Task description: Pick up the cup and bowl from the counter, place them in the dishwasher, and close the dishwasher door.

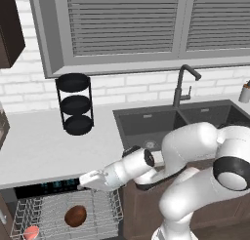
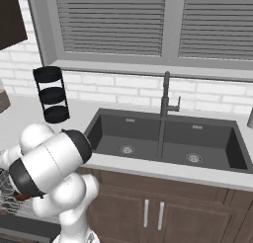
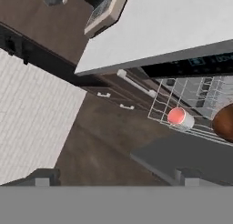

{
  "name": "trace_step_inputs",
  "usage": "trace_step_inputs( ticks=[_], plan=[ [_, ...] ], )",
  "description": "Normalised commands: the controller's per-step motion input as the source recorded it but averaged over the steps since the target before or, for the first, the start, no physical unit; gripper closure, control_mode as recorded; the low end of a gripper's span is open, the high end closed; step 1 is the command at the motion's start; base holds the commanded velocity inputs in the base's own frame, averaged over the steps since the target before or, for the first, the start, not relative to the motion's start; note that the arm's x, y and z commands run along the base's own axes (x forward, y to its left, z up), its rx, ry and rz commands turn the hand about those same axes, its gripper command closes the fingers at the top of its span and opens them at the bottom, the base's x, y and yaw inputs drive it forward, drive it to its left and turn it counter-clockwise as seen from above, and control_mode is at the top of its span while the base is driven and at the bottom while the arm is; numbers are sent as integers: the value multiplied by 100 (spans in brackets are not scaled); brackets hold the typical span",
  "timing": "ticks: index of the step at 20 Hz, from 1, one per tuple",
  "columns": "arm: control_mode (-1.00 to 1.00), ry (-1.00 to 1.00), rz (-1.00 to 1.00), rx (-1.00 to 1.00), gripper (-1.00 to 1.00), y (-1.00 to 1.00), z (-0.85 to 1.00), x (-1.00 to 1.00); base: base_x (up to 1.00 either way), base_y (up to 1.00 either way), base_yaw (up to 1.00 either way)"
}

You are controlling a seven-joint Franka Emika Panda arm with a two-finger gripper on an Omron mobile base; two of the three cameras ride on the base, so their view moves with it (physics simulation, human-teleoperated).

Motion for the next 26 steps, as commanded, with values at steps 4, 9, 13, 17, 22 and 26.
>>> trace_step_inputs(
  ticks=[4, 9, 13, 17, 22, 26],
  plan=[
    [-100, 12, -1, 22, -100, 87, 100, -52, 0, 0, 0],
    [-100, 33, 1, 25, -100, 82, 100, -38, 0, 0, 0],
    [-100, 26, -7, 24, -100, 29, 100, -28, 0, 0, 0],
    [-100, 30, -21, -6, -100, 8, 77, -8, 0, 0, 0],
    [-100, 41, -39, -52, -100, -7, 59, 17, 0, 0, 0],
    [-100, 68, -65, -18, -100, -36, 35, 21, 0, 0, 0]
  ],
)
